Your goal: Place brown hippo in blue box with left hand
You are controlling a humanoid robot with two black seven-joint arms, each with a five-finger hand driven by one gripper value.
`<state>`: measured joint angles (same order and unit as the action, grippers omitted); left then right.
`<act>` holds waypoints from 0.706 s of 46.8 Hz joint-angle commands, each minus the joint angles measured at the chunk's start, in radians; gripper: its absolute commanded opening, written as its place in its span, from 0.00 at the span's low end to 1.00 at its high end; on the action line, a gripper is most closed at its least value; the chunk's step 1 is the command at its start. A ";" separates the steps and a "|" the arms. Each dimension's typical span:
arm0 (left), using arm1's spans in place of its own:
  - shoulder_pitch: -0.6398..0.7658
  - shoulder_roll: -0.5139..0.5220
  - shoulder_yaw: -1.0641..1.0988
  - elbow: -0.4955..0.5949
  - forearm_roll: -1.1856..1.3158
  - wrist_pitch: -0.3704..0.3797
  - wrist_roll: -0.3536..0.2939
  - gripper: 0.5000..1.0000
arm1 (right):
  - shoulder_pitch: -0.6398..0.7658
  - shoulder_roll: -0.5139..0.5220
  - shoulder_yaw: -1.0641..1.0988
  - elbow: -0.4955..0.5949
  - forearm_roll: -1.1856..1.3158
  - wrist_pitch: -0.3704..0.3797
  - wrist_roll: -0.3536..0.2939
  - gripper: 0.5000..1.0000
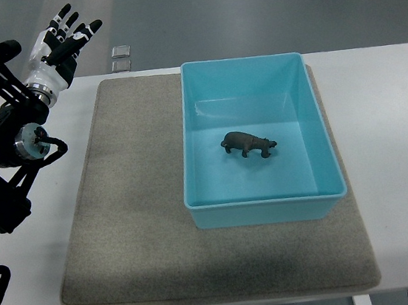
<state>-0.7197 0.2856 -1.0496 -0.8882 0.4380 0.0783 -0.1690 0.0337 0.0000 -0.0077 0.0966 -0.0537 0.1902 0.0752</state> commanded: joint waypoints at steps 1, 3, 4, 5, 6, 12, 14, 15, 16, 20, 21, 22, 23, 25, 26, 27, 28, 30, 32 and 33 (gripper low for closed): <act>0.014 -0.002 -0.017 0.000 -0.030 0.000 0.000 0.99 | 0.000 0.000 0.000 0.000 0.000 0.000 0.000 0.87; 0.019 0.000 -0.015 0.002 -0.057 0.000 0.000 0.99 | 0.000 0.000 0.000 0.000 0.000 0.000 0.000 0.87; 0.020 0.000 -0.013 0.002 -0.070 0.000 0.000 0.99 | 0.000 0.000 0.000 0.000 0.000 0.000 0.000 0.87; 0.023 0.000 -0.013 0.003 -0.082 0.000 0.000 0.99 | 0.000 0.000 0.000 0.000 0.000 0.000 0.000 0.87; 0.028 0.000 -0.013 0.003 -0.091 0.000 0.000 0.99 | 0.000 0.000 0.000 0.000 0.000 0.000 0.000 0.87; 0.040 -0.003 -0.012 0.005 -0.104 0.000 0.000 0.99 | 0.000 0.000 0.000 0.000 0.000 0.000 0.000 0.87; 0.042 -0.003 -0.012 0.005 -0.105 0.000 0.000 0.99 | 0.000 0.000 0.000 0.000 0.000 0.000 0.000 0.87; 0.042 -0.002 -0.012 0.005 -0.105 0.001 0.000 0.99 | 0.000 0.000 0.000 0.000 0.000 0.000 0.000 0.87; 0.042 -0.002 -0.012 0.006 -0.105 0.001 0.000 0.99 | 0.000 0.000 0.000 0.000 0.000 0.000 0.000 0.87; 0.045 -0.002 -0.012 0.011 -0.105 0.001 0.000 0.99 | 0.000 0.000 0.000 0.000 0.000 0.000 0.000 0.87; 0.048 -0.002 -0.013 0.011 -0.105 0.001 0.000 0.99 | 0.000 0.000 0.000 0.000 0.000 0.000 0.000 0.87; 0.051 -0.002 -0.013 0.011 -0.105 0.000 0.000 0.99 | 0.000 0.000 0.000 0.000 0.000 0.000 0.000 0.87; 0.054 -0.003 -0.013 0.011 -0.105 0.000 0.000 0.99 | 0.000 0.000 0.002 0.000 0.002 0.002 0.000 0.87; 0.054 -0.003 -0.013 0.011 -0.105 0.000 0.000 0.99 | 0.000 0.000 0.003 0.003 0.002 0.002 0.000 0.87; 0.054 -0.003 -0.013 0.011 -0.105 0.000 0.000 0.99 | 0.000 0.000 0.003 0.006 0.002 0.008 0.000 0.87; 0.054 -0.003 -0.013 0.011 -0.105 0.000 0.000 0.99 | 0.000 0.000 0.003 0.008 0.002 0.012 0.000 0.87; 0.055 -0.005 -0.013 0.011 -0.105 0.000 0.000 0.99 | 0.000 0.000 0.003 0.011 0.000 0.012 0.000 0.87; 0.055 -0.006 -0.012 0.011 -0.105 0.000 0.000 0.99 | 0.000 0.000 0.002 0.009 -0.003 0.014 0.000 0.87; 0.055 -0.008 -0.012 0.011 -0.105 0.000 0.000 0.99 | 0.000 0.000 0.002 0.009 -0.003 0.009 0.000 0.87; 0.058 -0.009 -0.012 0.011 -0.105 0.000 0.000 0.99 | 0.000 0.000 0.002 0.009 -0.005 0.005 0.000 0.87</act>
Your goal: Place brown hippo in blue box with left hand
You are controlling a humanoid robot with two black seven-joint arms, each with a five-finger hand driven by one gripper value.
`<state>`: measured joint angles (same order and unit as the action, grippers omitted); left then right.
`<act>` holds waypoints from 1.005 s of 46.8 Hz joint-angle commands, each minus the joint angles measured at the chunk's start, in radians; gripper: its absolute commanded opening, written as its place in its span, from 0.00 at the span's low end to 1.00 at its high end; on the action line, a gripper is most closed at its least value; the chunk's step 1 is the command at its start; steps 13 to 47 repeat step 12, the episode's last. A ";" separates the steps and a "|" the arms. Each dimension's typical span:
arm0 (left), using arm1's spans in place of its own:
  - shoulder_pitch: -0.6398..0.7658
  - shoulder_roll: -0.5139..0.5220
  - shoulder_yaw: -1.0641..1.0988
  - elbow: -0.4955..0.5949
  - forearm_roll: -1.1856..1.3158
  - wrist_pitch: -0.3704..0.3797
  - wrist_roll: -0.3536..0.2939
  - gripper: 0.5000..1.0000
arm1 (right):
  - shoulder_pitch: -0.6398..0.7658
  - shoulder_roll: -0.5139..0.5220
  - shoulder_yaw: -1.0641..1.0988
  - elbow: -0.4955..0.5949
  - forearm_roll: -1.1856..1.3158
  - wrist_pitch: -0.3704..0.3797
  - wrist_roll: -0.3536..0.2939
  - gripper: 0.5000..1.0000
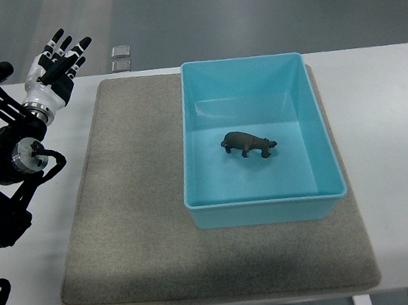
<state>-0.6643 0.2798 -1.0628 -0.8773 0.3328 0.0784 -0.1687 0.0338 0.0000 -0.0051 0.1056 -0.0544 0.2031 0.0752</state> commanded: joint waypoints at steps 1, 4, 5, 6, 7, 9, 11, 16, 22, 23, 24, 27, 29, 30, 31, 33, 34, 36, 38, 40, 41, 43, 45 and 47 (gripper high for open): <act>0.008 -0.005 0.001 0.000 0.000 0.000 0.000 0.99 | 0.000 0.000 -0.003 -0.001 -0.001 -0.011 -0.002 0.87; 0.012 -0.007 0.000 0.000 0.000 0.000 0.000 0.99 | 0.000 0.000 -0.003 -0.006 0.001 -0.011 -0.002 0.87; 0.012 -0.007 0.000 0.000 0.000 0.000 0.000 0.99 | 0.000 0.000 -0.004 -0.006 0.001 -0.013 -0.002 0.87; 0.012 -0.007 0.000 0.000 0.000 0.000 0.000 0.99 | 0.000 0.000 -0.004 -0.006 0.001 -0.013 -0.002 0.87; 0.012 -0.007 0.000 0.000 0.000 0.000 0.000 0.99 | 0.000 0.000 -0.004 -0.006 0.001 -0.013 -0.002 0.87; 0.012 -0.007 0.000 0.000 0.000 0.001 0.000 0.99 | 0.000 0.000 -0.004 -0.006 -0.004 -0.011 -0.002 0.87; 0.012 -0.007 -0.002 0.000 0.000 0.000 0.000 0.99 | -0.002 0.000 -0.006 -0.006 -0.004 -0.011 -0.002 0.87; 0.012 -0.005 -0.002 0.000 0.000 0.000 0.000 0.99 | -0.002 0.000 -0.006 -0.003 -0.004 -0.010 -0.002 0.87; 0.012 -0.005 -0.002 0.000 0.000 0.000 0.000 0.99 | -0.002 0.000 -0.006 -0.003 -0.004 -0.010 -0.002 0.87; 0.012 -0.005 -0.002 0.000 0.000 0.000 0.000 0.99 | -0.002 0.000 -0.006 -0.003 -0.004 -0.010 -0.002 0.87; 0.012 -0.005 -0.002 0.000 0.000 0.000 0.000 0.99 | -0.002 0.000 -0.006 -0.003 -0.004 -0.010 -0.002 0.87; 0.012 -0.005 -0.002 0.000 0.000 0.000 0.000 0.99 | -0.002 0.000 -0.006 -0.003 -0.004 -0.010 -0.002 0.87; 0.012 -0.005 -0.002 0.000 0.000 0.000 0.000 0.99 | -0.002 0.000 -0.006 -0.003 -0.004 -0.010 -0.002 0.87; 0.012 -0.005 -0.002 0.000 0.000 0.000 0.000 0.99 | -0.002 0.000 -0.006 -0.003 -0.004 -0.010 -0.002 0.87; 0.012 -0.005 -0.002 0.000 0.000 0.000 0.000 0.99 | -0.002 0.000 -0.006 -0.003 -0.004 -0.010 -0.002 0.87; 0.012 -0.005 -0.002 0.000 0.000 0.000 0.000 0.99 | -0.002 0.000 -0.006 -0.003 -0.004 -0.010 -0.002 0.87; 0.012 -0.005 -0.002 0.000 0.000 0.000 0.000 0.99 | -0.002 0.000 -0.006 -0.003 -0.004 -0.010 -0.002 0.87; 0.012 -0.005 -0.002 0.000 0.000 0.000 0.000 0.99 | -0.002 0.000 -0.006 -0.003 -0.004 -0.010 -0.002 0.87; 0.012 -0.005 -0.002 0.000 0.000 0.000 0.000 0.99 | -0.002 0.000 -0.006 -0.003 -0.004 -0.010 -0.002 0.87; 0.012 -0.005 -0.002 0.000 0.000 0.000 0.000 0.99 | -0.002 0.000 -0.006 -0.003 -0.004 -0.010 -0.002 0.87; 0.012 -0.005 -0.002 0.000 0.000 0.000 0.000 0.99 | -0.002 0.000 -0.006 -0.003 -0.004 -0.010 -0.002 0.87; 0.012 -0.005 -0.002 0.000 0.000 0.000 0.000 0.99 | -0.002 0.000 -0.006 -0.003 -0.004 -0.010 -0.002 0.87; 0.012 -0.005 -0.002 0.000 0.000 0.000 0.000 0.99 | -0.002 0.000 -0.006 -0.003 -0.004 -0.010 -0.002 0.87; 0.012 -0.005 -0.002 0.000 0.000 0.000 0.000 0.99 | -0.002 0.000 -0.006 -0.003 -0.004 -0.010 -0.002 0.87</act>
